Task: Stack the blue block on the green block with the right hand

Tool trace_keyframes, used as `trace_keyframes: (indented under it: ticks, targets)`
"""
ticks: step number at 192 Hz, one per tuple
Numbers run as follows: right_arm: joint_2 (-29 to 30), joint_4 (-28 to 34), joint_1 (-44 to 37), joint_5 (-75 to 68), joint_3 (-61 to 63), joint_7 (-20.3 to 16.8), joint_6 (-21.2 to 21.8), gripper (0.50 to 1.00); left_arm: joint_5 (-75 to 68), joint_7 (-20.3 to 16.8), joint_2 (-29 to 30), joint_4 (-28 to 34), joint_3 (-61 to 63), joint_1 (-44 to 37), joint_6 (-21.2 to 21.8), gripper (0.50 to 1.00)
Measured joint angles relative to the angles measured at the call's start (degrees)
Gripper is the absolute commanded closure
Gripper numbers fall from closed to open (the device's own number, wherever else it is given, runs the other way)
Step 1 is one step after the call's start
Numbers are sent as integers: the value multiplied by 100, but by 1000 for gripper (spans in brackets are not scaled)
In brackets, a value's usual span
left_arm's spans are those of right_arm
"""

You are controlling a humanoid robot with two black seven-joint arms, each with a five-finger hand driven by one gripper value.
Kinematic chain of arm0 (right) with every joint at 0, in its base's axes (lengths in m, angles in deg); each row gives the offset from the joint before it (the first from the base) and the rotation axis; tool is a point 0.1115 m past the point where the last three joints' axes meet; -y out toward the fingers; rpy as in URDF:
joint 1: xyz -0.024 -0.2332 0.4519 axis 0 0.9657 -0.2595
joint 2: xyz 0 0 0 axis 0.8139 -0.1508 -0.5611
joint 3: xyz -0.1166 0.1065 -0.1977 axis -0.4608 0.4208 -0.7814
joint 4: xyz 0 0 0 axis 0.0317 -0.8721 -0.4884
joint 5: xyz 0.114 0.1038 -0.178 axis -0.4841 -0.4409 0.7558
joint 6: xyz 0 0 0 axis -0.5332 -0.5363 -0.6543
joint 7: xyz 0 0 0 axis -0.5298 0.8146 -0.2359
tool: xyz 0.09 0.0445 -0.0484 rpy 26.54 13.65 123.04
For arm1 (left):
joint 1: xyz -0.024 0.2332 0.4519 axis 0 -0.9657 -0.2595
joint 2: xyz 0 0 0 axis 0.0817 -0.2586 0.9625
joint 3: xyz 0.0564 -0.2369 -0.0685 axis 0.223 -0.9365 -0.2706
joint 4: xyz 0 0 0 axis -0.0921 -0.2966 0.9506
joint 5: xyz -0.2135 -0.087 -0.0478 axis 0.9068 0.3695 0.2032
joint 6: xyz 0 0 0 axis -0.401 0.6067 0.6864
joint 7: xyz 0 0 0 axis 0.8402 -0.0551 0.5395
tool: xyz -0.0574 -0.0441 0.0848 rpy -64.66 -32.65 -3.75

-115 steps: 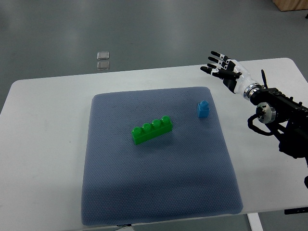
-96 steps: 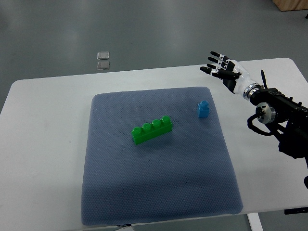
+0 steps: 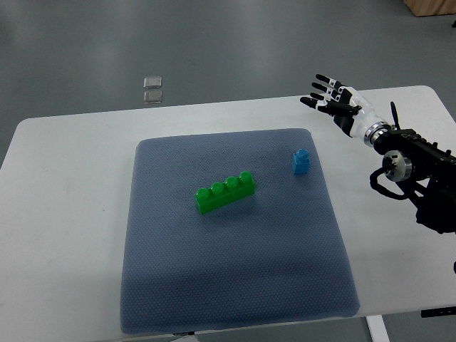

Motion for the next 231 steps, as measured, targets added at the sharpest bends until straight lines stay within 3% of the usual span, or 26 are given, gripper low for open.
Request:
trace_keyframes:
  ticks: [145, 231]
  targets:
    - [-14, 59, -5, -8, 14, 0, 61, 587, -4, 0, 0, 12, 0, 0, 0, 500]
    - [-854, 780, -92, 1335, -210, 0, 70, 589, -3, 0, 0, 12, 1, 0, 0, 500]
